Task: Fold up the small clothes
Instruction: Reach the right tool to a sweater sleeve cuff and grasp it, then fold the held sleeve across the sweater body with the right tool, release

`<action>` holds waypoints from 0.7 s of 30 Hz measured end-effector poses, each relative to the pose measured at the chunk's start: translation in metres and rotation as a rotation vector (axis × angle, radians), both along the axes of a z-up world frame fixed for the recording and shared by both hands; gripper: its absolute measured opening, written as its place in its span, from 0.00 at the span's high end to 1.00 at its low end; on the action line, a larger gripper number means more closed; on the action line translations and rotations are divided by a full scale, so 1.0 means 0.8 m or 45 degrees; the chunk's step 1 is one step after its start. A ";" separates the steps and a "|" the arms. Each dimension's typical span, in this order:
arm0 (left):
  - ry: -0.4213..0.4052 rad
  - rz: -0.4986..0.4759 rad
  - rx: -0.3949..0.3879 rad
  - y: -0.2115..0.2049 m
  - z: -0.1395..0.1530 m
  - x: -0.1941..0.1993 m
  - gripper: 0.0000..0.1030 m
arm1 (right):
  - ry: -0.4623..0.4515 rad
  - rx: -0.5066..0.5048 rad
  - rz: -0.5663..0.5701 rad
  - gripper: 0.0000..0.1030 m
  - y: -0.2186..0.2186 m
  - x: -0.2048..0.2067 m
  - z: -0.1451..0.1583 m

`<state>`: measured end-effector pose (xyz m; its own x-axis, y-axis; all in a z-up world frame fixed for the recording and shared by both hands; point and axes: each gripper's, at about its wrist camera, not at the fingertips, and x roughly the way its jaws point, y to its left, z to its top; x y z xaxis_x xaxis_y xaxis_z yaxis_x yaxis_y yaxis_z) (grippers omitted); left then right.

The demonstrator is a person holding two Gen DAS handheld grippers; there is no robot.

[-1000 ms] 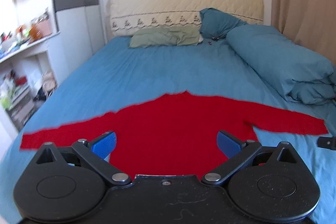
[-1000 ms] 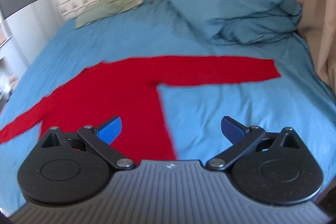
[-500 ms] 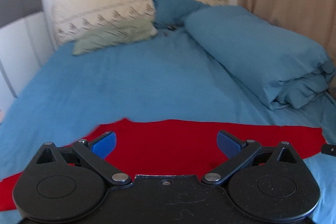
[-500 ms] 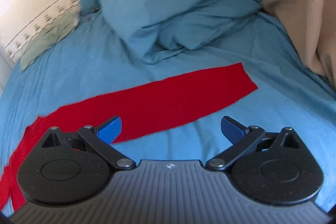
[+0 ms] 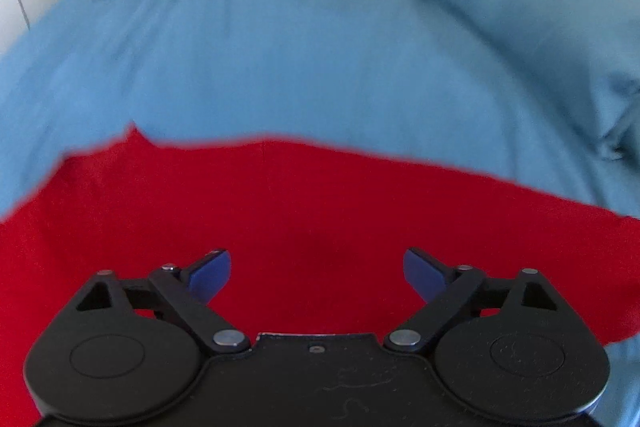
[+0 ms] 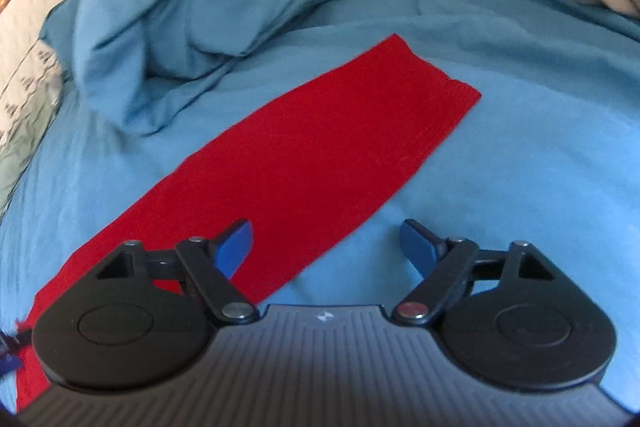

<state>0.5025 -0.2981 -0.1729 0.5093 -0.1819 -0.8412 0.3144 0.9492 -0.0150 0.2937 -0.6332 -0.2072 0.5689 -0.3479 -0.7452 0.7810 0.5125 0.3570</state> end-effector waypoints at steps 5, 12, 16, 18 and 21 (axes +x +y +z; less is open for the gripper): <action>0.057 0.025 0.017 -0.005 -0.034 0.022 0.02 | -0.004 -0.091 -0.020 0.33 -0.008 0.023 0.004; 0.105 0.006 0.056 -0.015 -0.037 0.045 0.00 | -0.003 -0.178 0.042 0.76 0.001 0.046 0.039; 0.108 0.012 -0.046 0.006 -0.013 0.044 0.00 | -0.102 -0.224 0.179 0.76 0.035 0.073 0.090; 0.082 0.033 -0.071 0.029 0.005 0.048 0.00 | -0.160 -0.253 0.282 0.76 0.064 0.094 0.119; 0.026 0.071 -0.076 0.079 0.037 0.053 0.00 | -0.257 -0.282 0.480 0.76 0.126 0.137 0.160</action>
